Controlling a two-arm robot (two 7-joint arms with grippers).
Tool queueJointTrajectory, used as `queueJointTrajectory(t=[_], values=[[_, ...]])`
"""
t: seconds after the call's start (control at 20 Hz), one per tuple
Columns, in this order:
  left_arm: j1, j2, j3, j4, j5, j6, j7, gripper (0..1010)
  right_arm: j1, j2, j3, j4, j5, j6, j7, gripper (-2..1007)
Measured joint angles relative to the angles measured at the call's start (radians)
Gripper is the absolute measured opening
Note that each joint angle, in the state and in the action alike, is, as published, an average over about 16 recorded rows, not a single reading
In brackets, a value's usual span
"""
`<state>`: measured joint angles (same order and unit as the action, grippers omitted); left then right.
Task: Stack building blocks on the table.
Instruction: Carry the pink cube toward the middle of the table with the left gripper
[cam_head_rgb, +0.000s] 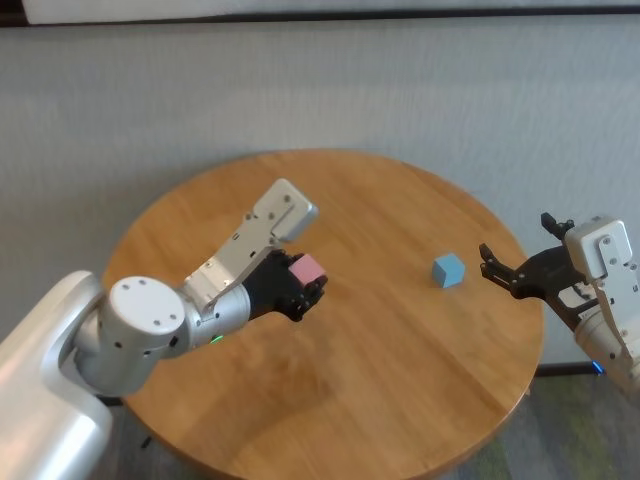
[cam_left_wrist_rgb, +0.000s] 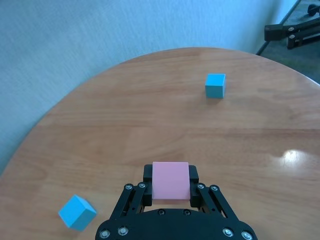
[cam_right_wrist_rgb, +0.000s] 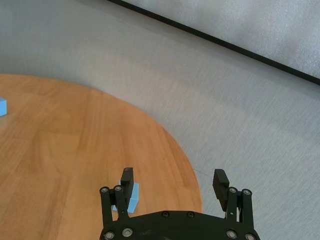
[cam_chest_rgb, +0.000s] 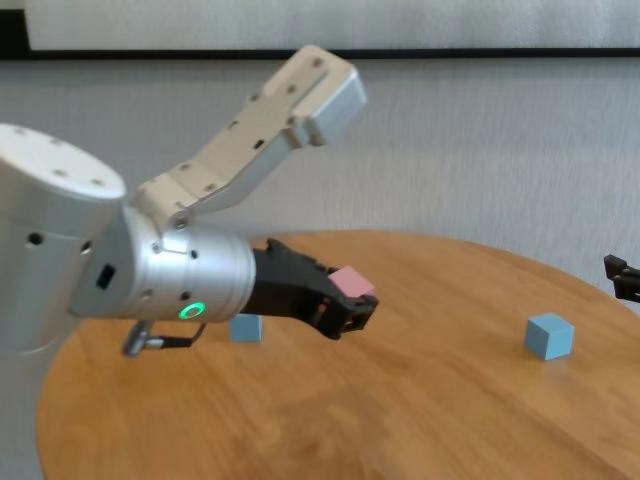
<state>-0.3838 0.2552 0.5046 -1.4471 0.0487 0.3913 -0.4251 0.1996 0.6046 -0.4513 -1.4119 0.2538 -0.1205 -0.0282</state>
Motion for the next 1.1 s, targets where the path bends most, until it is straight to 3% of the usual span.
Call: queueJointTrajectory(t=[0.4,1.1], values=[[-0.035,-0.015,0.023,0.034,0.015,-0.004,-0.022,400,0.000,0.000,0.000,0.000,0.000,0.000,0.000,1005],[-0.053,-0.014,0.046,0.072,0.004,-0.030,-0.056,400,0.000,0.000,0.000,0.000,0.000,0.000,0.000,1005]])
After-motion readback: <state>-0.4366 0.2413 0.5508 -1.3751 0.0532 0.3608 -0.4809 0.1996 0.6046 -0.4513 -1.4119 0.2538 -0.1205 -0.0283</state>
